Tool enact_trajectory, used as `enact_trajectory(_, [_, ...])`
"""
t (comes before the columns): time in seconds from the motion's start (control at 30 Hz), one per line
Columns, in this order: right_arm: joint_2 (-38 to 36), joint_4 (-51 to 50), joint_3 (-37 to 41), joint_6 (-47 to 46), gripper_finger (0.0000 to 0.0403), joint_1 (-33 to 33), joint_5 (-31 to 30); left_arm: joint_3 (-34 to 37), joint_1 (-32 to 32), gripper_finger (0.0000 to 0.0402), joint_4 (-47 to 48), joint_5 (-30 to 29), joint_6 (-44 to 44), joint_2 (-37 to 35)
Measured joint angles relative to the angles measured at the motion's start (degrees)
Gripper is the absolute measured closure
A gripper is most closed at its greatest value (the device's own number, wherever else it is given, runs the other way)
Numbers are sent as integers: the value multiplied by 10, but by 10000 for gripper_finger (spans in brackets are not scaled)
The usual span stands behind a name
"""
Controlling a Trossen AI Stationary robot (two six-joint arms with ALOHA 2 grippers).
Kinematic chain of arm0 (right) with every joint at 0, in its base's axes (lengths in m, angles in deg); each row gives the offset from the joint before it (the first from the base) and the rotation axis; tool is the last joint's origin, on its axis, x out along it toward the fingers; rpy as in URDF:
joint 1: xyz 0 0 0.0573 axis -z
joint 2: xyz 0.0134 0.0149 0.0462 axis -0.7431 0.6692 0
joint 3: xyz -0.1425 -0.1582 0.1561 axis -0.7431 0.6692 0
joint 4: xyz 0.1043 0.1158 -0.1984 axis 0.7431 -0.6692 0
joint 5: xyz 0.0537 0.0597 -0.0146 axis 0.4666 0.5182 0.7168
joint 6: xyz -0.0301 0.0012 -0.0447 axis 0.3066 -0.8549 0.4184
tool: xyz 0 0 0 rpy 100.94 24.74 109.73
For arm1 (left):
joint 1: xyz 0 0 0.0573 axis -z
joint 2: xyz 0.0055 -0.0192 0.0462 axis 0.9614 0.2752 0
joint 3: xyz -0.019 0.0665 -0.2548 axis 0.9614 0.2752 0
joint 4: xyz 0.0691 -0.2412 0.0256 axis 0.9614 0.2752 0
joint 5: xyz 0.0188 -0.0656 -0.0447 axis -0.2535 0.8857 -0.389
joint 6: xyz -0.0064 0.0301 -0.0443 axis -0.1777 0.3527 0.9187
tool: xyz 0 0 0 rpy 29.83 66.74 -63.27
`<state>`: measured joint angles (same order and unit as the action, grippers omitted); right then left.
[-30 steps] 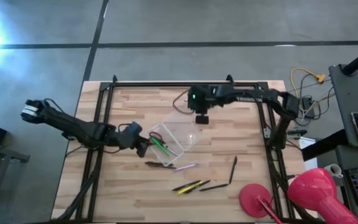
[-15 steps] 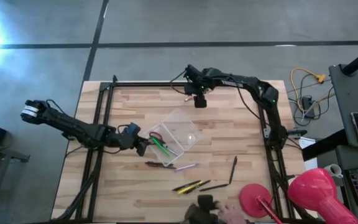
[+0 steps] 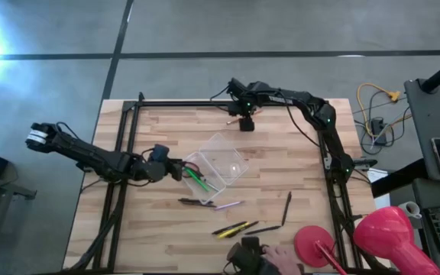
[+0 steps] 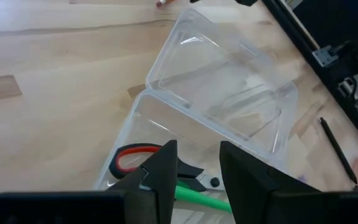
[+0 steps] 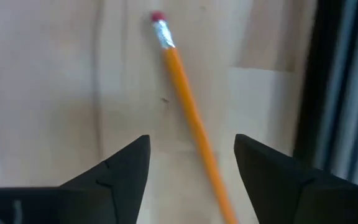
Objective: Pick & place school supplies into a supply box
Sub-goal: Put the pencil into the transparent case
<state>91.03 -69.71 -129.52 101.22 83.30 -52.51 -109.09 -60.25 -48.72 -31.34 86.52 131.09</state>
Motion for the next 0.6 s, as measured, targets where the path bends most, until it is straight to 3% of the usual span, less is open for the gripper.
enact_trajectory(0.2, [15,42,3,6,188,10,-4,2,0,297,0,0,7,0])
enact_trajectory(0.6, [46,21,1,-42,206,23,6,2,1,297,0,0,30,0])
